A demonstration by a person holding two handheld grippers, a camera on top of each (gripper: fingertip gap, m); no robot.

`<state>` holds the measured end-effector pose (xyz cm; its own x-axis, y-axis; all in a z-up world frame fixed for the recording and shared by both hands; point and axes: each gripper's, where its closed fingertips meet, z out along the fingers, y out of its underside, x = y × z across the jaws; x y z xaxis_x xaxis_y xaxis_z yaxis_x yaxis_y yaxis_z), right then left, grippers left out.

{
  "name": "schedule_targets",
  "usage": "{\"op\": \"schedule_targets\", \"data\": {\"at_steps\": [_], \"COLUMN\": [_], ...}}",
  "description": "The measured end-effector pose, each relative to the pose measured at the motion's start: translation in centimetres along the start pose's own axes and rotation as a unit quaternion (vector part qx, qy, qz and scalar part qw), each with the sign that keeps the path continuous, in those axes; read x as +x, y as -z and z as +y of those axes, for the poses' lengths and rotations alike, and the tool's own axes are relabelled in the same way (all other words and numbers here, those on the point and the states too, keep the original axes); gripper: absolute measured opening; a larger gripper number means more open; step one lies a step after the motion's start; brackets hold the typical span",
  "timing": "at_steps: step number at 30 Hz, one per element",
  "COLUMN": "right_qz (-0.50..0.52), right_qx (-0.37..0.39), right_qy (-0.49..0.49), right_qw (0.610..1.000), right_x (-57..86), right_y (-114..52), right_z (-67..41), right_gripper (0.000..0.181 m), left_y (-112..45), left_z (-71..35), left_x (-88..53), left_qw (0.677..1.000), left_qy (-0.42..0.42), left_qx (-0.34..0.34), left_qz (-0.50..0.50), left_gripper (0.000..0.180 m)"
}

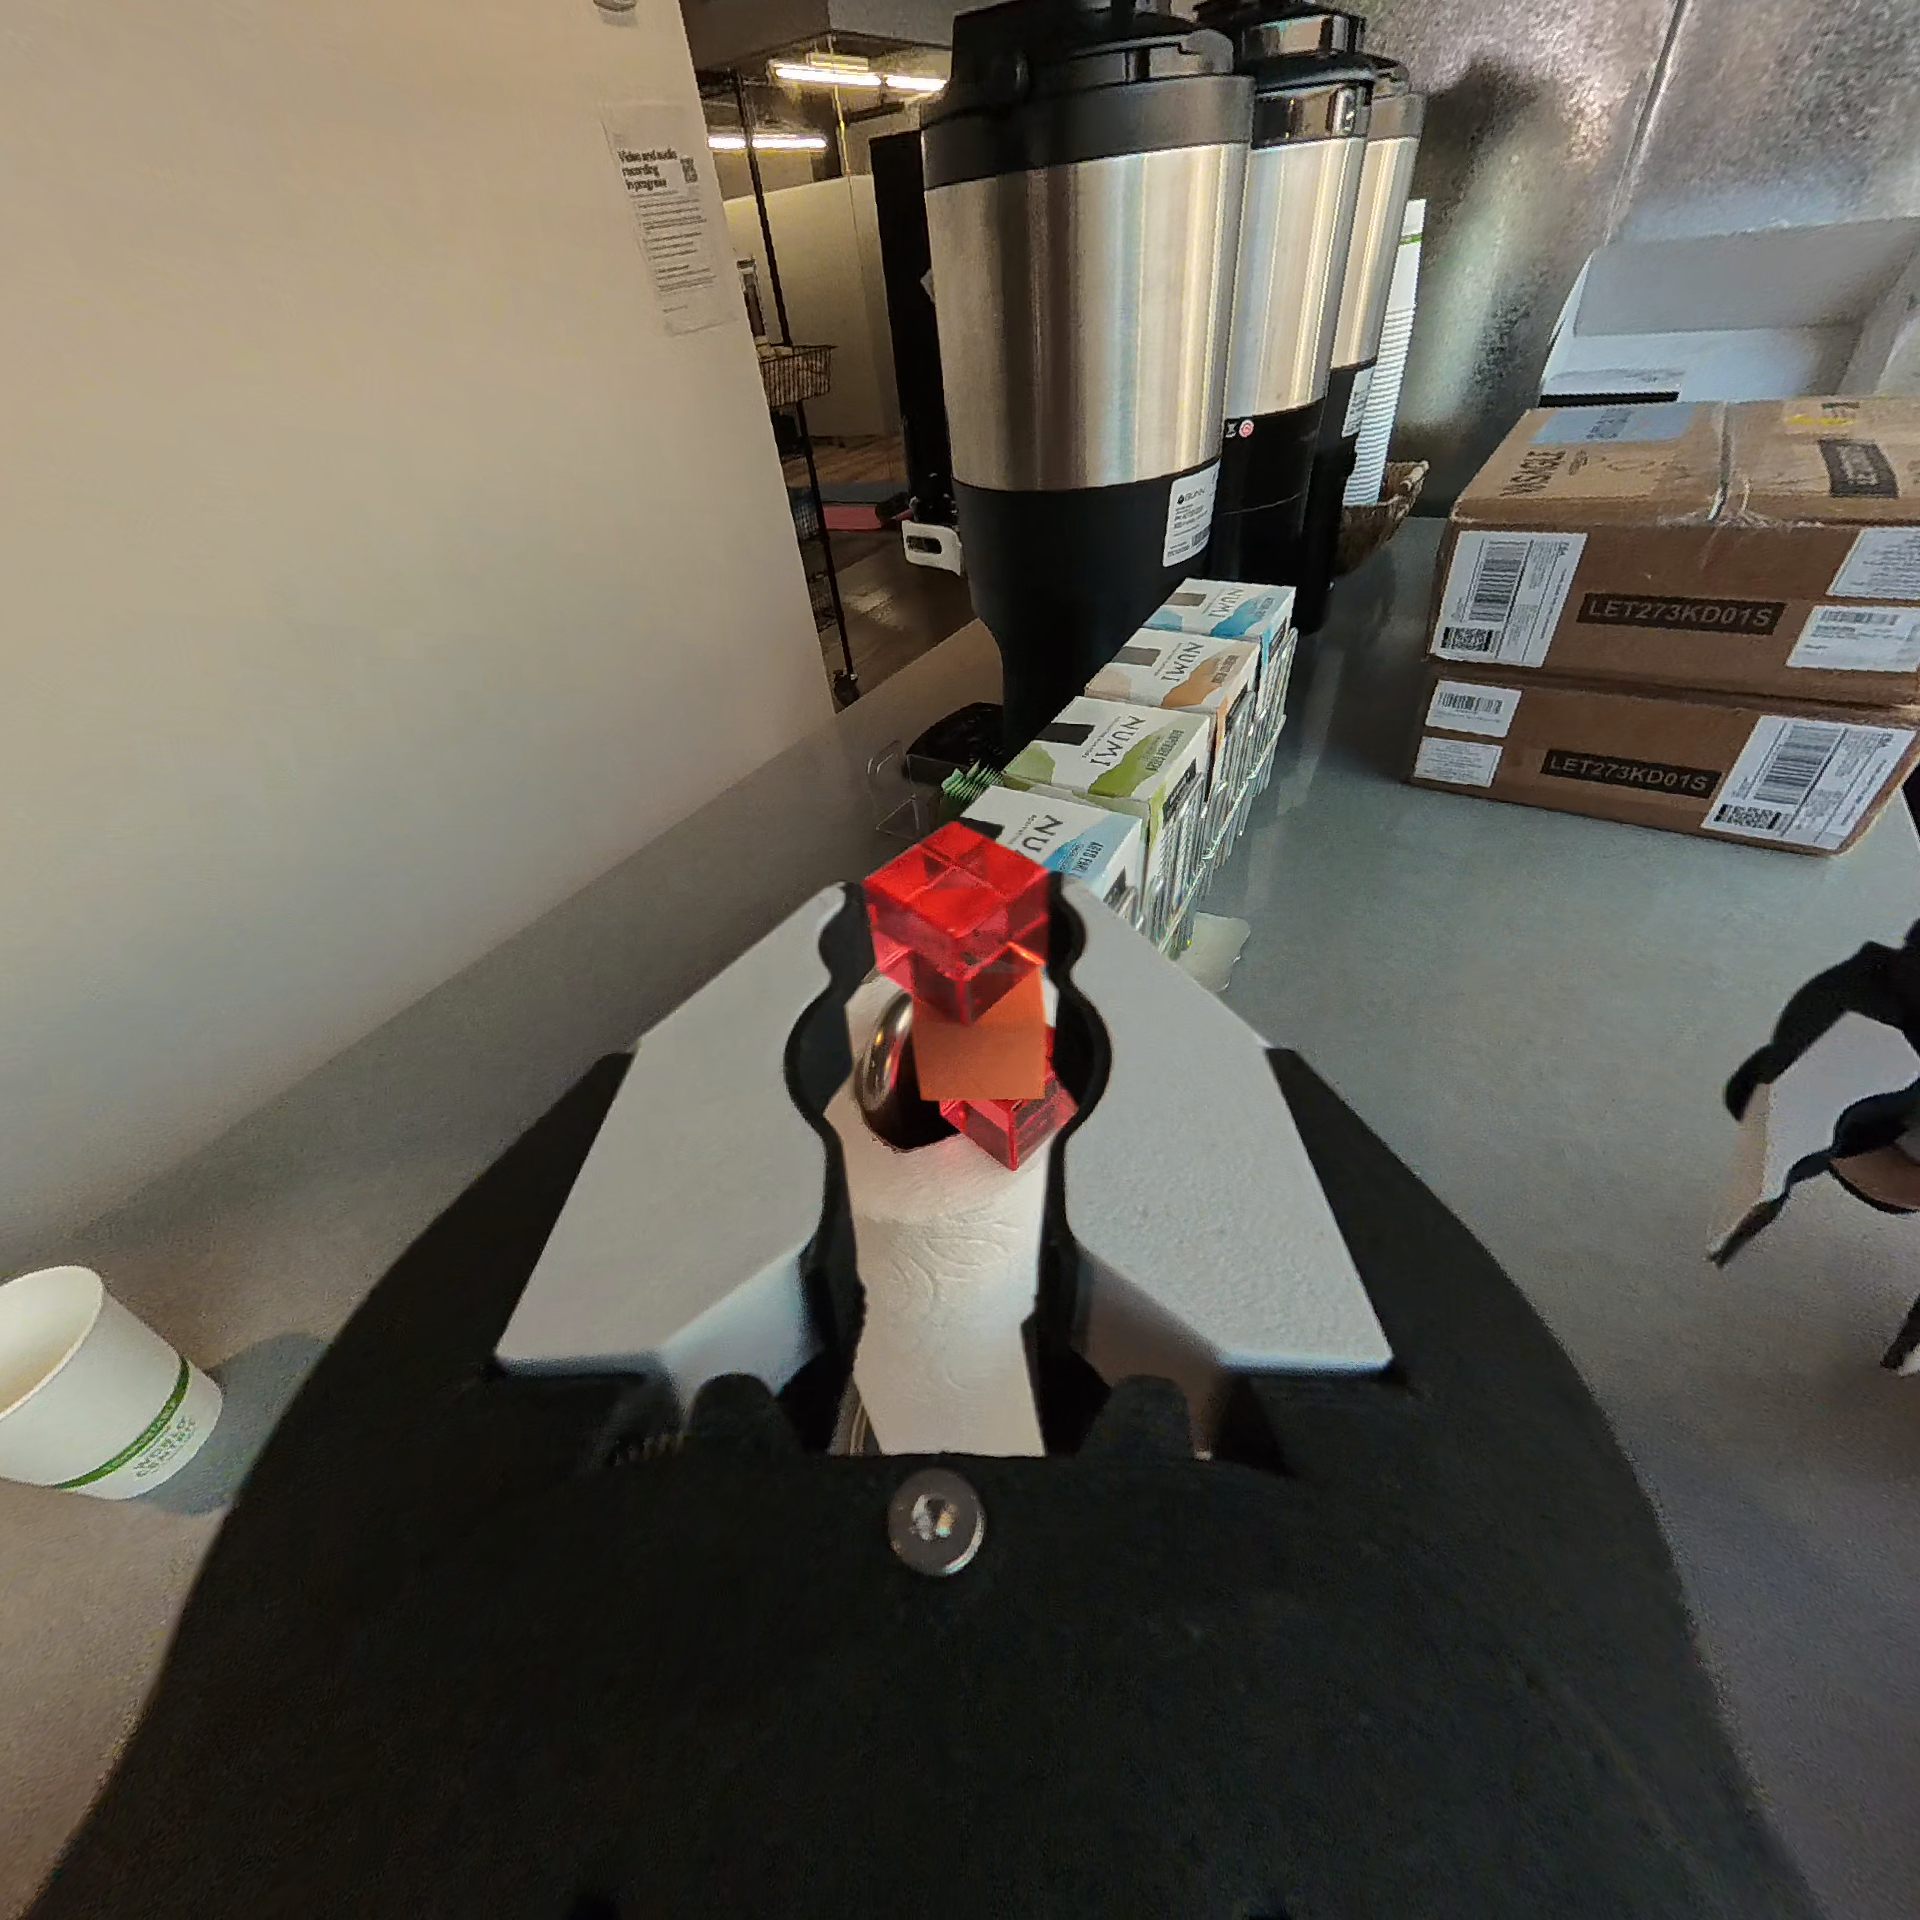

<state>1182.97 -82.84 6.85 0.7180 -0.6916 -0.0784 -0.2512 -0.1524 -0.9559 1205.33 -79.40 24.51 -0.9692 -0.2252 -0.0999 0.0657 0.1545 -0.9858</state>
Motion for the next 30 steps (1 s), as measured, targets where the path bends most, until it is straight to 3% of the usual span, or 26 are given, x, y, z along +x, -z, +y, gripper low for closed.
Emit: {"op": "schedule_targets", "data": {"at_steps": [4,9,11,13,18,19,20,23,25,27,30], "right_qz": [0.012,0.115,0.164,0.189,0.261,0.250,0.234,0.205,0.111,-0.026,-0.180], "right_qx": [-0.004,0.118,0.149,0.146,0.092,0.099,0.113,0.204,0.240,0.195,0.026], "right_qy": [0.053,0.098,0.093,0.082,0.085,0.083,0.083,0.092,0.075,0.057,0.075], "right_qw": [0.999,0.981,0.971,0.968,0.957,0.960,0.962,0.953,0.962,0.979,0.981], "right_x": [2.4,6.8,8.8,9.9,12.6,12.5,12.2,9.1,3.3,-4.7,-15.7], "right_y": [-3.5,-7.8,-9.4,-11.2,-14.0,-14.3,-14.4,-12.1,-12.4,-16.6,-27.1], "right_z": [-3.3,-15.0,-18.8,-20.6,-20.3,-20.3,-20.7,-23.9,-25.4,-24.5,-17.9], "right_gripper": [0.035,0.036,0.048,0.058,0.053,0.031,0.025,0.025,0.024,0.024,0.025], "left_y": [0.0,1.5,2.9,5.0,13.9,16.3,18.9,27.1,32.7,38.2,43.7], "left_z": [-0.1,-2.7,-3.9,-4.9,-3.9,-3.1,-1.8,5.0,12.1,19.6,28.4], "left_x": [-0.6,-1.4,-1.6,-1.7,-1.9,-1.9,-1.9,-1.2,-0.5,0.3,2.6], "left_qw": [0.999,0.998,0.996,0.994,0.987,0.985,0.982,0.970,0.949,0.915,0.873], "left_qy": [-0.023,-0.003,0.004,0.012,0.010,0.013,0.022,0.077,0.117,0.155,0.226], "left_qx": [-0.018,0.038,0.054,0.065,0.036,0.026,0.012,-0.062,-0.149,-0.241,-0.331], "left_qz": [-0.024,-0.052,-0.064,-0.081,-0.155,-0.170,-0.185,-0.222,-0.254,-0.284,-0.279], "left_gripper": [0.032,0.032,0.032,0.032,0.032,0.032,0.032,0.032,0.031,0.032,0.032]}}
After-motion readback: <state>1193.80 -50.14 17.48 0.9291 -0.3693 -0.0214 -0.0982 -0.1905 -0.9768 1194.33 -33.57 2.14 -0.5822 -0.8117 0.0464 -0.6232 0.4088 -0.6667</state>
